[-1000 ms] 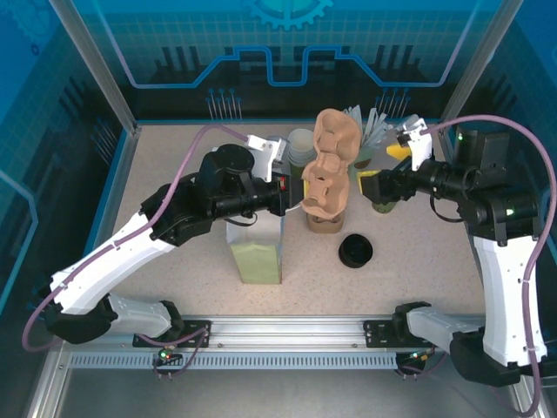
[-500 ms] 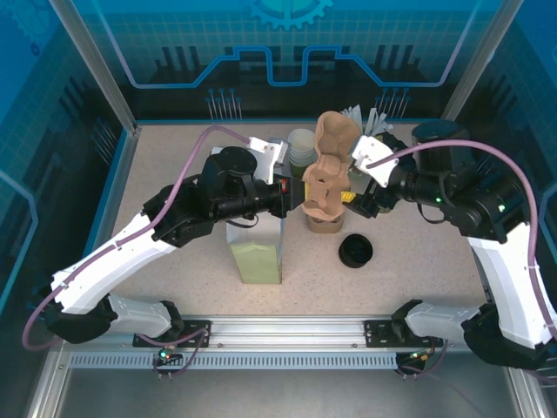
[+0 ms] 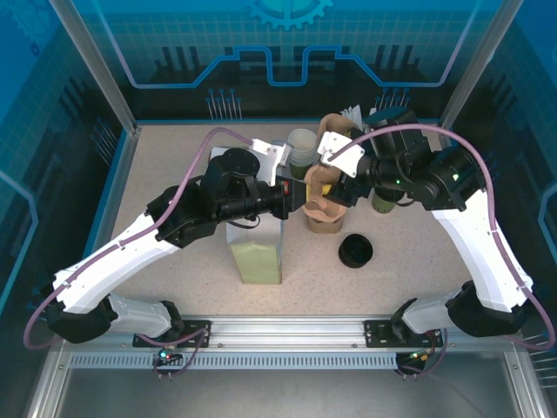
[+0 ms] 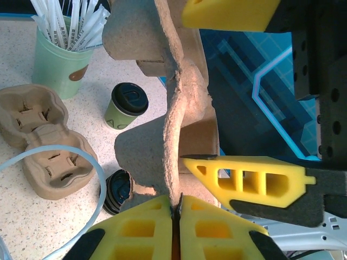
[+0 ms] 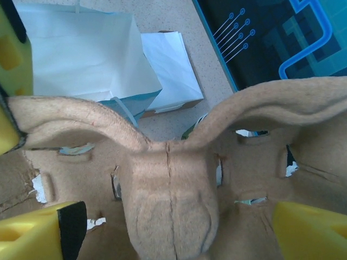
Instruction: Pack the takeout coffee
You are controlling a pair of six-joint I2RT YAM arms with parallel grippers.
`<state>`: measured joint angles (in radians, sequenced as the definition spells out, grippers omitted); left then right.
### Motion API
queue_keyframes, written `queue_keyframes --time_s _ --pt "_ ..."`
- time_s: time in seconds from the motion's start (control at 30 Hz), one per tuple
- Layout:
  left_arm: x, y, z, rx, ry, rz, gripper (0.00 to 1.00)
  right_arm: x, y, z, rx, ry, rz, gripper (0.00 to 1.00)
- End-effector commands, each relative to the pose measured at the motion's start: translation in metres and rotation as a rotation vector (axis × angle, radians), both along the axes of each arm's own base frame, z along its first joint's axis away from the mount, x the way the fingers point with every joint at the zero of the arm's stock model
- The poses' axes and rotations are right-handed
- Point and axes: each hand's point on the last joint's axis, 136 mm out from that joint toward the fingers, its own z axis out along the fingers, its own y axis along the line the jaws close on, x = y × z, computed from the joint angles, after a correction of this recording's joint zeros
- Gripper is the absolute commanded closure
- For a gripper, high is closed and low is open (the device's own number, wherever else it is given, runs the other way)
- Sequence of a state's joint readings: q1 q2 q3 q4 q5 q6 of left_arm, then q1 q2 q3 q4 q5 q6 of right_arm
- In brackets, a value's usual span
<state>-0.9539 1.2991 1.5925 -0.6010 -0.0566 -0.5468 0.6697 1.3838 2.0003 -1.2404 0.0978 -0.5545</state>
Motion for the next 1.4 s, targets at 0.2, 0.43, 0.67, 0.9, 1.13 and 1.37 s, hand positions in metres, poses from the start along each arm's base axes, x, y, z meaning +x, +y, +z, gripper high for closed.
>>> queue_keyframes --time_s 0.2,0.43,0.67,0.9,1.13,1.37 --pt "0.000 -0.003 0.002 -0.003 -0.029 -0.008 0.91 -0.001 0.007 -0.004 -0.004 0.023 0.011 0.19" --pt "0.001 -0.004 0.002 -0.002 -0.026 -0.008 0.92 0.001 0.004 -0.009 0.005 0.042 -0.002 0.28" --pt "0.002 -0.008 -0.001 -0.001 -0.018 -0.015 0.92 -0.001 0.006 -0.011 0.012 0.054 0.011 0.42" --pt "0.002 -0.008 -0.001 0.003 -0.012 -0.008 0.92 -0.002 0.002 -0.014 0.001 0.065 0.005 0.55" --pt "0.003 -0.009 0.000 0.003 -0.014 -0.009 0.92 -0.002 0.001 -0.018 -0.013 0.075 0.010 0.61" --pt "0.004 -0.003 0.001 0.018 -0.024 0.010 0.72 -0.002 -0.002 -0.021 -0.020 0.076 0.002 0.60"
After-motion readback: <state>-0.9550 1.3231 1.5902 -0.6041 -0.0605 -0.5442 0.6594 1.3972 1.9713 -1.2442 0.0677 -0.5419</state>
